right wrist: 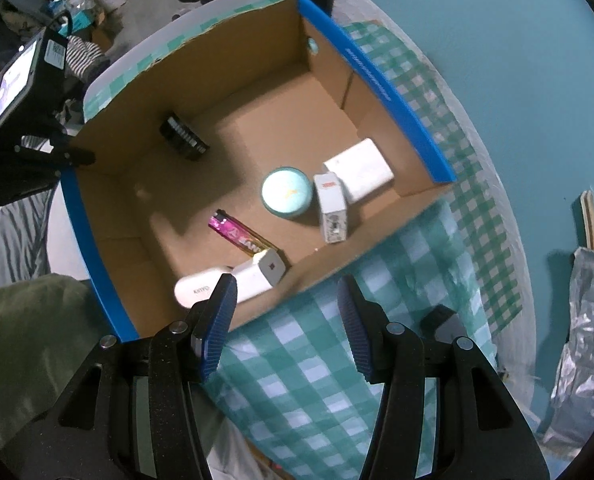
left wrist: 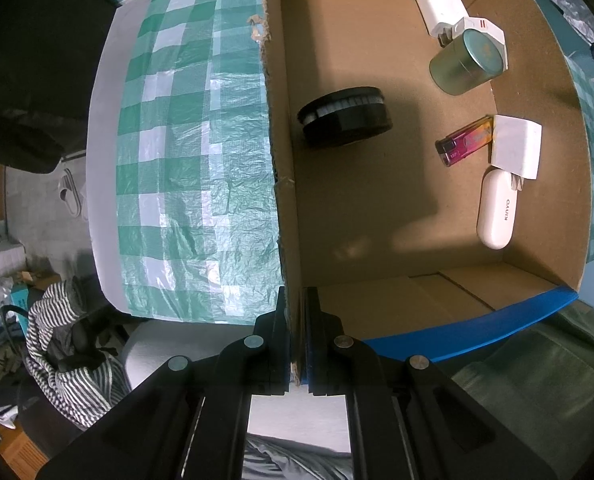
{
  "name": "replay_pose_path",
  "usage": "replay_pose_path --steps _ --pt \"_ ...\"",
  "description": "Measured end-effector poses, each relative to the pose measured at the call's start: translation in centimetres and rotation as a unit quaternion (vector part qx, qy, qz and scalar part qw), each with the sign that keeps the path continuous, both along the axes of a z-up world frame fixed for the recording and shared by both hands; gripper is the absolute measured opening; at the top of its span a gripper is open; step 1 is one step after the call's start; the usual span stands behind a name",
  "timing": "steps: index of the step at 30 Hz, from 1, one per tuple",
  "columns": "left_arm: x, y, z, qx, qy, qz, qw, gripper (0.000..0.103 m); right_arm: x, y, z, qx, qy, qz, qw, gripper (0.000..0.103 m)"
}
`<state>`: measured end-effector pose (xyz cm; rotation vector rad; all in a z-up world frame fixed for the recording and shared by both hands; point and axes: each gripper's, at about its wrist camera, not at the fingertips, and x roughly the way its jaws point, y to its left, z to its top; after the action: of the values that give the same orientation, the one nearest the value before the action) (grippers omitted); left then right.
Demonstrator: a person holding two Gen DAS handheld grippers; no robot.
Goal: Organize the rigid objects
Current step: 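Move the right gripper to the grey UGREEN charger and grasp it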
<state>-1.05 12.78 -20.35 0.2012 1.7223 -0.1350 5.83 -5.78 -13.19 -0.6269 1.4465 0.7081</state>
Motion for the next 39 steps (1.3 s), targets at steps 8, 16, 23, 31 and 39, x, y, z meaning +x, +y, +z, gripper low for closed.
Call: replay_pose_path --steps 8,16,23,31,39 --pt "0.1 0.1 0.0 0.003 0.002 0.001 1.0000 0.005 1.0 -3.2 0.5 -0.001 -0.002 -0.028 1.000 0.052" --pt "0.1 0.0 0.1 0.005 0.000 0.006 1.0000 0.005 2.5 -7.2 -0.3 -0.014 -0.002 -0.065 0.998 0.052" --pt "0.1 -0.1 0.1 0.010 0.001 0.011 0.9999 0.005 5.0 -12.4 -3.5 -0.026 -0.004 -0.100 0.995 0.059" --pt "0.1 -0.2 0.2 0.016 0.001 0.017 0.9997 0.005 7.1 -16.2 -7.7 -0.064 -0.009 -0.104 0.993 0.063" --pt "0.1 -0.3 0.3 0.021 0.000 0.023 0.9995 0.005 6.9 -17.4 -11.1 -0.122 -0.032 -0.015 0.992 0.064"
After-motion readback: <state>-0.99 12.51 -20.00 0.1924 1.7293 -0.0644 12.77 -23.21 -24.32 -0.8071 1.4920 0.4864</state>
